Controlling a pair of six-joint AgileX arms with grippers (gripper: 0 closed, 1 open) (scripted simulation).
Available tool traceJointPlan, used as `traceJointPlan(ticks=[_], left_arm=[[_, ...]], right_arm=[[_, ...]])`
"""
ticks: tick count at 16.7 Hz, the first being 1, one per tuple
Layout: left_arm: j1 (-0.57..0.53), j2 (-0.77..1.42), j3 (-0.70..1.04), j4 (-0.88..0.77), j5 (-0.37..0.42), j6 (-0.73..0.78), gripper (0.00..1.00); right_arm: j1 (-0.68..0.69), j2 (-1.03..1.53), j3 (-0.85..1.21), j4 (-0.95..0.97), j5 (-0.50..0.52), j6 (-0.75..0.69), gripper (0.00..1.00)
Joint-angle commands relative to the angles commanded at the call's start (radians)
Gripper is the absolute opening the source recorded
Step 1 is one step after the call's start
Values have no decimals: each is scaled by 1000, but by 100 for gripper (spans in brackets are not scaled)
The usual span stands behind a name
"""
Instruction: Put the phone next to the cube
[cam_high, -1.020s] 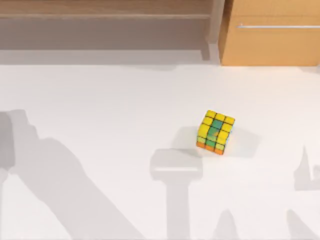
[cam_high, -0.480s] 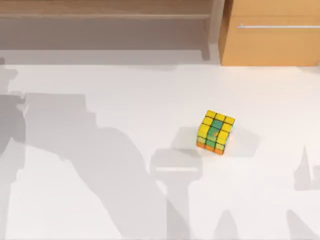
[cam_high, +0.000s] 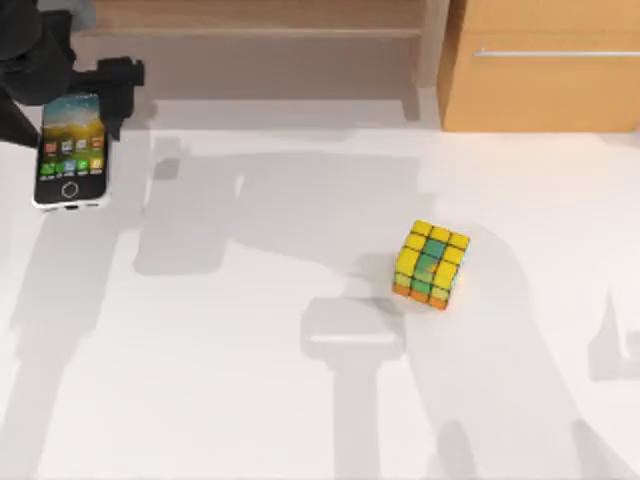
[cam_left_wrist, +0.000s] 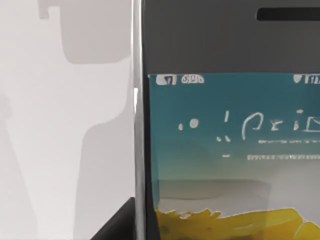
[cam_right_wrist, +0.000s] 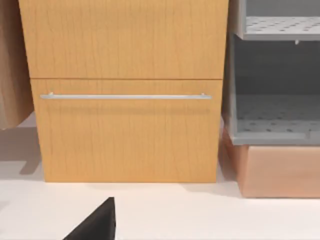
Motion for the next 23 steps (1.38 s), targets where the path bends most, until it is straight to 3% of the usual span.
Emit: traceJointPlan(ticks=[6,11,16,23], left_arm=[[-266,65,82,-87,-11,-292,0],[-422,95,92,-129,-41,-399,0],[-498,106,87,-147,-69,-430,0],[-512,110,85,-151,-77,-431,0]], right_arm=[[0,0,0,0,0,0,100],[0,0,0,0,0,0,100],[0,0,0,0,0,0,100],[0,0,0,0,0,0,100]])
